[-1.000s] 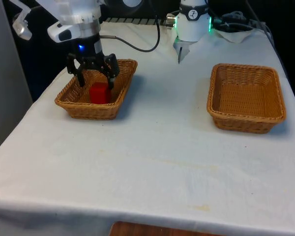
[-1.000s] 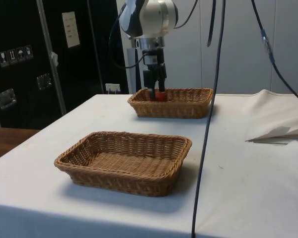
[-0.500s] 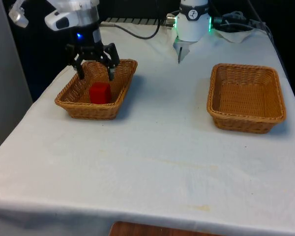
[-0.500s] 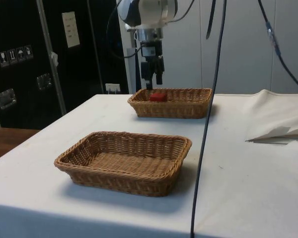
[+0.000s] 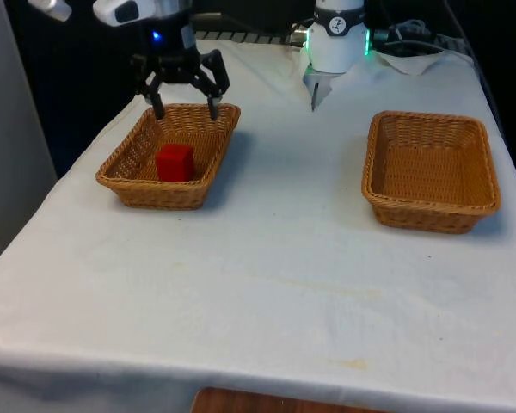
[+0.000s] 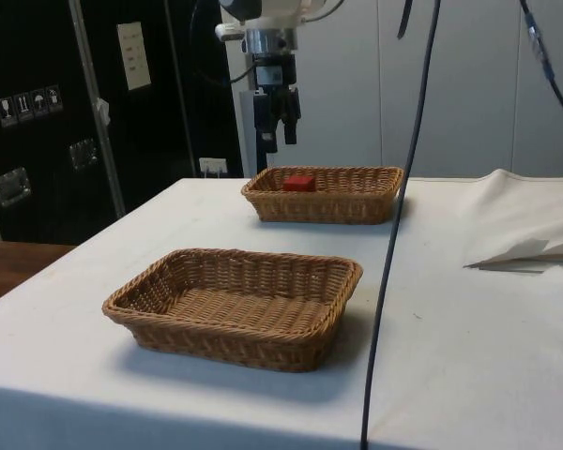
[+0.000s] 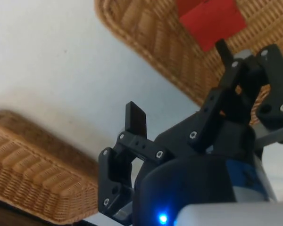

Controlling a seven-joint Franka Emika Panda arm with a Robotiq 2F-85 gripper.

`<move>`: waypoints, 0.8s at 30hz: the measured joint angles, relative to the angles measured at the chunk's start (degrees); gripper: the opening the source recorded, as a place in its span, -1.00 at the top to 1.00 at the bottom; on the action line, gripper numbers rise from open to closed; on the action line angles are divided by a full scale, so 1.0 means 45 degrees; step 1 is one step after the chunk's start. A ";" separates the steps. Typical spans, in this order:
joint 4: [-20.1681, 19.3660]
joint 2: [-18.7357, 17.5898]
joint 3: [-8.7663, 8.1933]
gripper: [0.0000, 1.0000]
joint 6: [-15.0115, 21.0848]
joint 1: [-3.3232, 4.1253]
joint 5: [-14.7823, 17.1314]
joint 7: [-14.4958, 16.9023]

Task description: Pick up the red cube and place it into the right basket.

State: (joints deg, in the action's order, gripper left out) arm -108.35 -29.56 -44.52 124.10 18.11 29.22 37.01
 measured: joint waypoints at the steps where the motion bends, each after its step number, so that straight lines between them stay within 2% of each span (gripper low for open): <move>1: -0.0051 0.0089 0.0013 -1.00 0.0000 0.0051 -0.0076 -0.0076; 12: -0.0598 0.1146 0.0344 -1.00 0.0000 0.0573 -0.1057 -0.1044; 24: -0.1197 0.2228 0.0929 -1.00 0.0000 0.0840 -0.2075 -0.2037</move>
State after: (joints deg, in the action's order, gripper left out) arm -113.73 -19.54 -40.34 124.10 21.89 19.88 27.85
